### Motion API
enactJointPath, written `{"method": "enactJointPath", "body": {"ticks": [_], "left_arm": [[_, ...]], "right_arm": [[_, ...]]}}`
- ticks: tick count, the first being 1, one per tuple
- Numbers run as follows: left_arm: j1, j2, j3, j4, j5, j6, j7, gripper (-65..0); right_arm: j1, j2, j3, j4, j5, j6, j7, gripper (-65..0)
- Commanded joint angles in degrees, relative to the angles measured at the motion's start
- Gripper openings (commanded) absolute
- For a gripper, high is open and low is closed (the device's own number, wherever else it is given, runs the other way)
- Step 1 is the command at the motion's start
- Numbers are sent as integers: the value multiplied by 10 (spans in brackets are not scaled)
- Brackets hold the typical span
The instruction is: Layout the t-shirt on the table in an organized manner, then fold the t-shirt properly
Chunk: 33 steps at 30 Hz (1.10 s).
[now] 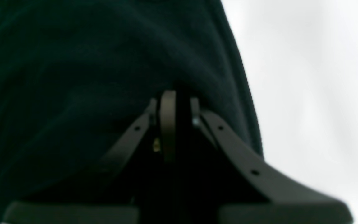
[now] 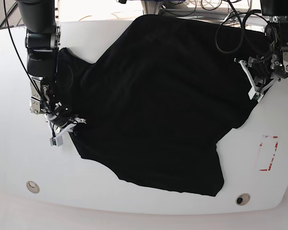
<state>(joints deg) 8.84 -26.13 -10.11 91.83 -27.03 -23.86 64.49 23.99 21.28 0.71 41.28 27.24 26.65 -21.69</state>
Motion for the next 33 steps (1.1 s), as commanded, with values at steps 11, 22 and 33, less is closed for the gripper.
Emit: {"method": "enactJointPath", "body": {"ticks": [11, 22, 33], "left_arm": [[-83, -17, 14, -30, -9, -2, -6, -650], [-19, -13, 11, 130, -11, -3, 71, -650], [117, -13, -4, 160, -11, -3, 63, -650]], "right_arm": [[-152, 37, 138, 109, -28, -16, -89, -591], [-183, 42, 155, 132, -28, -16, -89, -591], [-172, 38, 154, 142, -28, -16, -90, -591]]}}
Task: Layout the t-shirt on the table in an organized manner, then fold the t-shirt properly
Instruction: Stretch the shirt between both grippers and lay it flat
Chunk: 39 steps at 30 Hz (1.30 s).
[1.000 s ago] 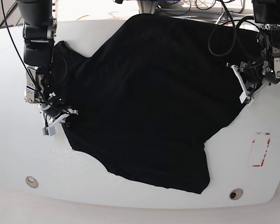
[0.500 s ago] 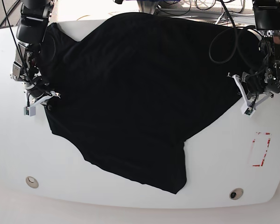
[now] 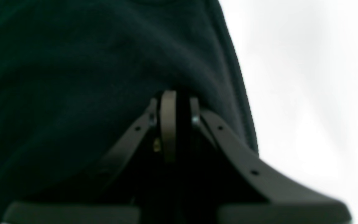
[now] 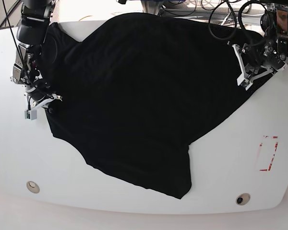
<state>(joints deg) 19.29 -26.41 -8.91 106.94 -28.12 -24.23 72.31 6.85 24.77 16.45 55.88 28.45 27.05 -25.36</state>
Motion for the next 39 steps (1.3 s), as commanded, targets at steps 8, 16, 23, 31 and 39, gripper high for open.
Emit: {"method": "enactJointPath", "body": {"ticks": [8, 16, 23, 31, 39], "left_arm": [[54, -11, -45, -8, 2, 1, -51, -650], [19, -13, -41, -102, 2, 1, -64, -650], [-49, -16, -28, -197, 2, 1, -72, -650], [-151, -55, 59, -291, 3, 1, -109, -650], [-268, -62, 126, -377, 3, 1, -144, -650]], "right_arm": [[0, 3, -4, -4, -40, -20, -54, -591], [0, 3, -4, -3, -39, -20, -54, -591], [0, 3, -1, -3, -39, -20, -54, -591], [-1, 3, -1, -2, -39, -20, -72, -591], [-29, 3, -1, 53, -38, -20, -78, -591]]}}
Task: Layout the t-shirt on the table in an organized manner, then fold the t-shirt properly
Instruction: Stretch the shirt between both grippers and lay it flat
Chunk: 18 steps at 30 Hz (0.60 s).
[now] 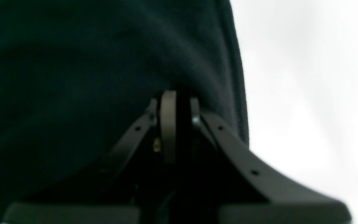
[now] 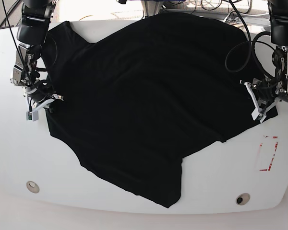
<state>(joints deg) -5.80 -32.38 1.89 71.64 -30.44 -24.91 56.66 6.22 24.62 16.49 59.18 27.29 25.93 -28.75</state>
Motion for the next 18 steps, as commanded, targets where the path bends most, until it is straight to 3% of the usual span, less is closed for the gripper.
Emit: {"method": "enactJointPath", "body": {"ticks": [1, 10, 18], "left_arm": [[-26, -3, 23, -30, 26, 8, 9, -650], [-82, -16, 56, -71, 26, 8, -36, -650], [-80, -34, 47, 2, 24, 8, -38, -650]], "right_arm": [[-26, 5, -1, 27, -26, -9, -44, -591], [-91, 5, 3, 110, -26, -12, -73, -591], [-139, -9, 90, 226, -28, -11, -120, -590]]}}
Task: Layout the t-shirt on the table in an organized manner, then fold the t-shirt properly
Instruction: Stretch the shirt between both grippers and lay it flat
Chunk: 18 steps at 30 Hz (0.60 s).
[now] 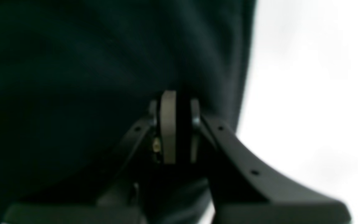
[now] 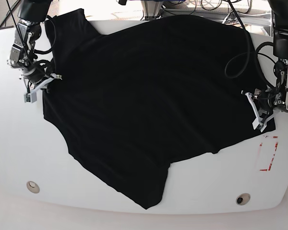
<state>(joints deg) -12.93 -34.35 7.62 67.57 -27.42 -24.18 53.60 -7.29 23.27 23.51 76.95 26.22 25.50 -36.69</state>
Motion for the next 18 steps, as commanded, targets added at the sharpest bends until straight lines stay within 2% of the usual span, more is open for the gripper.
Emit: {"method": "enactJointPath", "body": {"ticks": [1, 4, 8, 14, 18], "left_arm": [[-5, -17, -19, 72, -6, 1, -5, -650], [26, -33, -51, 145, -7, 1, 13, -650], [66, -32, -109, 243, -7, 1, 42, -650], [113, 1, -175, 362, -7, 1, 101, -650], [146, 18, -199, 402, -8, 1, 140, -650]], "right_arm": [[-5, 2, 26, 71, -18, -7, -52, -590], [-4, 2, 36, 123, -16, -7, -82, -588], [18, 2, 39, 172, -16, -7, -118, -587], [72, -2, 33, 194, -17, -6, -172, -587], [109, -14, 9, 190, -18, -6, -188, -587]]}}
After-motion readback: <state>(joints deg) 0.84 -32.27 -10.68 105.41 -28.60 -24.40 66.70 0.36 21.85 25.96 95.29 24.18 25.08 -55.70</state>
